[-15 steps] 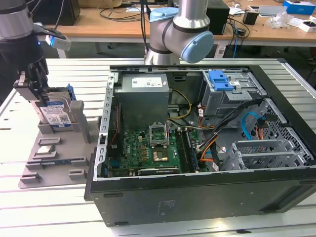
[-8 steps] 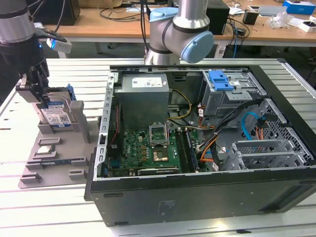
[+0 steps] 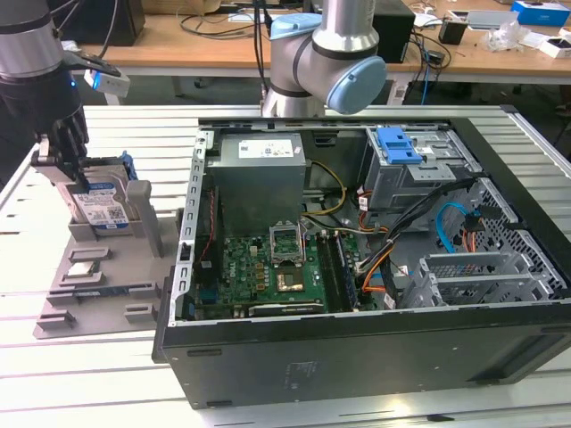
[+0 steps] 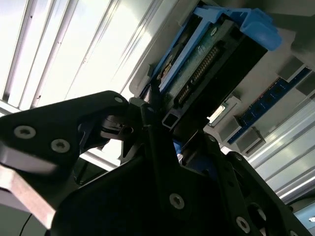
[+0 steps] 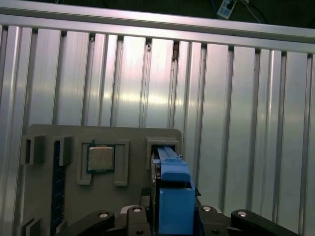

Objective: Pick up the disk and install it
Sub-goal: 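Pick up the disk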

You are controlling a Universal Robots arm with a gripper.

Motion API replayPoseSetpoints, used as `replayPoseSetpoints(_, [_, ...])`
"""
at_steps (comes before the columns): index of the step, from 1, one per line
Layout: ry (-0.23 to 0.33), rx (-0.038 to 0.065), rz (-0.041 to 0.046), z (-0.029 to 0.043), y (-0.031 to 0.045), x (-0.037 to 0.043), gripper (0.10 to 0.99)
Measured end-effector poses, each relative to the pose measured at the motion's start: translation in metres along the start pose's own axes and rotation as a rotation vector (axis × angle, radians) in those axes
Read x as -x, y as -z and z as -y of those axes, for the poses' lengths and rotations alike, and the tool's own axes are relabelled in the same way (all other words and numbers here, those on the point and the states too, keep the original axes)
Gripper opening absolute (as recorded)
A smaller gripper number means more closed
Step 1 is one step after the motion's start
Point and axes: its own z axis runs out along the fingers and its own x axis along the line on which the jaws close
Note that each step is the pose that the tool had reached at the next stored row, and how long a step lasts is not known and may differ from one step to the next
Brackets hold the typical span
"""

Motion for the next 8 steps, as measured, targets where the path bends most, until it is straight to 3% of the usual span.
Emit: replayPoseSetpoints(8, [0.0, 0.0, 0.0, 0.0, -0.0006, 0.0, 0.373])
